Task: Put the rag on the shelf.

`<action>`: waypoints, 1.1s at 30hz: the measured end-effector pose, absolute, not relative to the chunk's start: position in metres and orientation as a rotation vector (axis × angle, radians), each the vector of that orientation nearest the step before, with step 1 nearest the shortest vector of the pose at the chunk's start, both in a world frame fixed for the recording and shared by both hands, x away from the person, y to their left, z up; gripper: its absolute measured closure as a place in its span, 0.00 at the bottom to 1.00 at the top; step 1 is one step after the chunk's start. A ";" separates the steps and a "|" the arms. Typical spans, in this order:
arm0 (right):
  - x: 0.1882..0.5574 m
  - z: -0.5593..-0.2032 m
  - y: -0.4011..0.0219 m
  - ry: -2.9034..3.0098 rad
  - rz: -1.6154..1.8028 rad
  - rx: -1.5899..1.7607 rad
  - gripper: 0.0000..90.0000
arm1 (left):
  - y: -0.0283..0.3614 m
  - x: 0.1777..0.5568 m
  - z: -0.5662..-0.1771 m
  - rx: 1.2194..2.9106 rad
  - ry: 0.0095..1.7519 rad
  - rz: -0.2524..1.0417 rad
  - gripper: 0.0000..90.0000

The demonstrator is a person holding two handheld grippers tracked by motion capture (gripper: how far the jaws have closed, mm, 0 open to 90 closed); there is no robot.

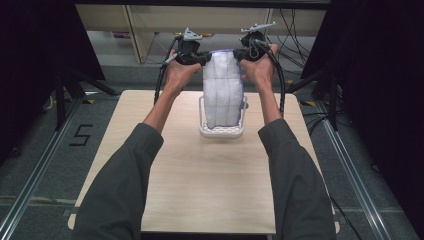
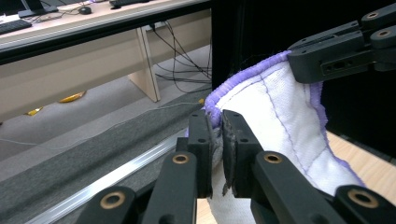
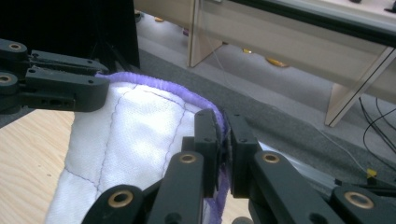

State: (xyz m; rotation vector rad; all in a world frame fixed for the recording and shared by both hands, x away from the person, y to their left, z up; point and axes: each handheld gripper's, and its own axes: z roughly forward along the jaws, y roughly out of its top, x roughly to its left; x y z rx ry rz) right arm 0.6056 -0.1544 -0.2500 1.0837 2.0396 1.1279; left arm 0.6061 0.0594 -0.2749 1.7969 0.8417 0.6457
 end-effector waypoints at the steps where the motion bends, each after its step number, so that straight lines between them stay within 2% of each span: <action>1: 0.607 -0.253 -0.155 2.036 1.138 1.083 0.95 | 0.059 0.608 -0.277 1.795 0.845 0.649 0.91; 18: 0.627 -0.296 -0.158 2.067 1.079 1.142 0.94 | 0.055 0.625 -0.318 1.856 0.905 0.628 0.90; 24: 0.632 -0.309 -0.152 2.132 1.030 1.181 0.92 | 0.054 0.629 -0.332 1.928 0.927 0.606 0.88; 27: 0.634 -0.317 -0.151 2.156 0.990 1.226 0.83 | 0.052 0.629 -0.337 1.946 0.942 0.595 0.83; 29: 0.636 -0.322 -0.152 2.134 0.983 1.255 0.71 | 0.054 0.629 -0.336 1.952 0.936 0.613 0.80; 33: 0.634 -0.323 -0.156 2.139 0.982 1.273 0.69 | 0.062 0.626 -0.333 1.930 0.956 0.590 0.77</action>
